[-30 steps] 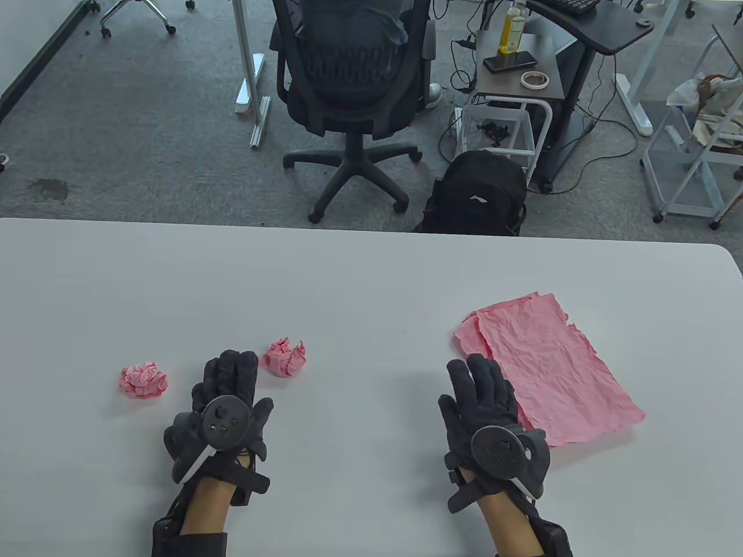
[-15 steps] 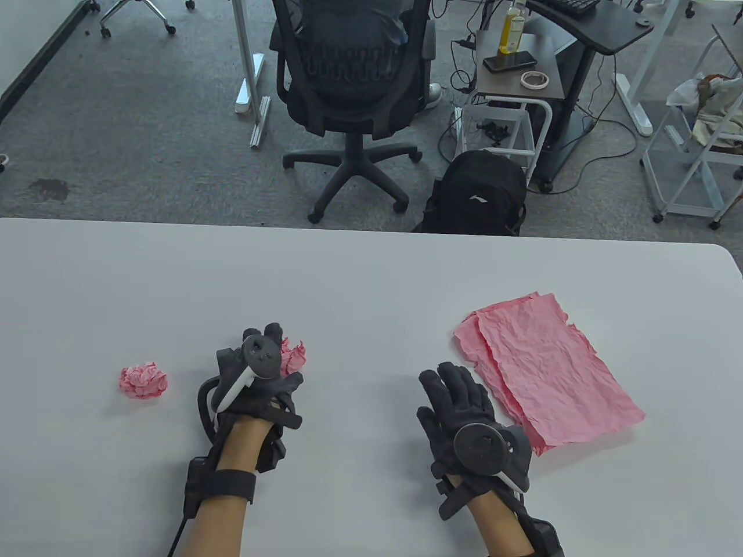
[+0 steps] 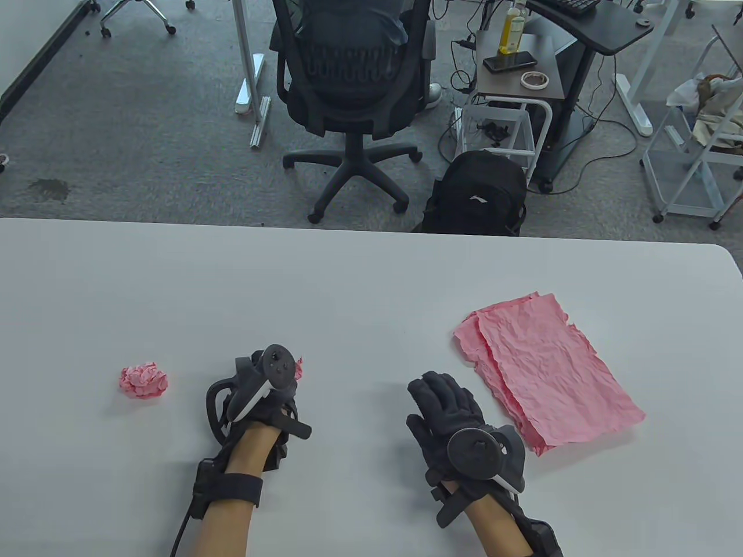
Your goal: Flatten crumpled papers and stack
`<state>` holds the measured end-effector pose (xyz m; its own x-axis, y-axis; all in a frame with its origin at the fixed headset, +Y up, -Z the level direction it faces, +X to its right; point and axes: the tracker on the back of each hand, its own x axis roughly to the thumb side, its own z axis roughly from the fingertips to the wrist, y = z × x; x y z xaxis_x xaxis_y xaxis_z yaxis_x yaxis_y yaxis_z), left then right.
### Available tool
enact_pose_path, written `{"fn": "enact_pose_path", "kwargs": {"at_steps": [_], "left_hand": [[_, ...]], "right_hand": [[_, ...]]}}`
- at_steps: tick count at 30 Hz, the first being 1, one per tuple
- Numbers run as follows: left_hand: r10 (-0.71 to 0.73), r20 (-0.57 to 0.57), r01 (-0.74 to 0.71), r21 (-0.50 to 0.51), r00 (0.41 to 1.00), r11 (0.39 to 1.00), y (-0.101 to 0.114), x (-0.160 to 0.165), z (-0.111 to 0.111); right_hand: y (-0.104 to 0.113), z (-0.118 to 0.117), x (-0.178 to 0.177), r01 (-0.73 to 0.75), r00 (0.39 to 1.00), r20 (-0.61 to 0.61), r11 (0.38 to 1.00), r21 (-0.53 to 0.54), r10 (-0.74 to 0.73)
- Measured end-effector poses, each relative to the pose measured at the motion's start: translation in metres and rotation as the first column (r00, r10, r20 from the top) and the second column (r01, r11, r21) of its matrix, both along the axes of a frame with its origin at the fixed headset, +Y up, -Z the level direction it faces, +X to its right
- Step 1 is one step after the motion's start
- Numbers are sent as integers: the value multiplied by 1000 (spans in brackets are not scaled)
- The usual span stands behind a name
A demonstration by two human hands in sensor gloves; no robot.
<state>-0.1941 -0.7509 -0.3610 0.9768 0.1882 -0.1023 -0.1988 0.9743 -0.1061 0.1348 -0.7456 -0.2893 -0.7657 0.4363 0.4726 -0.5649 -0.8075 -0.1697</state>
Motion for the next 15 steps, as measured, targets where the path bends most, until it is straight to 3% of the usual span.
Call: {"fn": "enact_pose_path", "kwargs": {"at_steps": [8, 15], "left_hand": [[95, 194, -130, 174, 976, 976, 24, 6, 64], [108, 327, -190, 230, 939, 954, 25, 17, 84]], "right_hand": [[9, 12, -18, 42, 994, -109, 995, 96, -31], [3, 17, -37, -16, 983, -182, 995, 101, 34]]}}
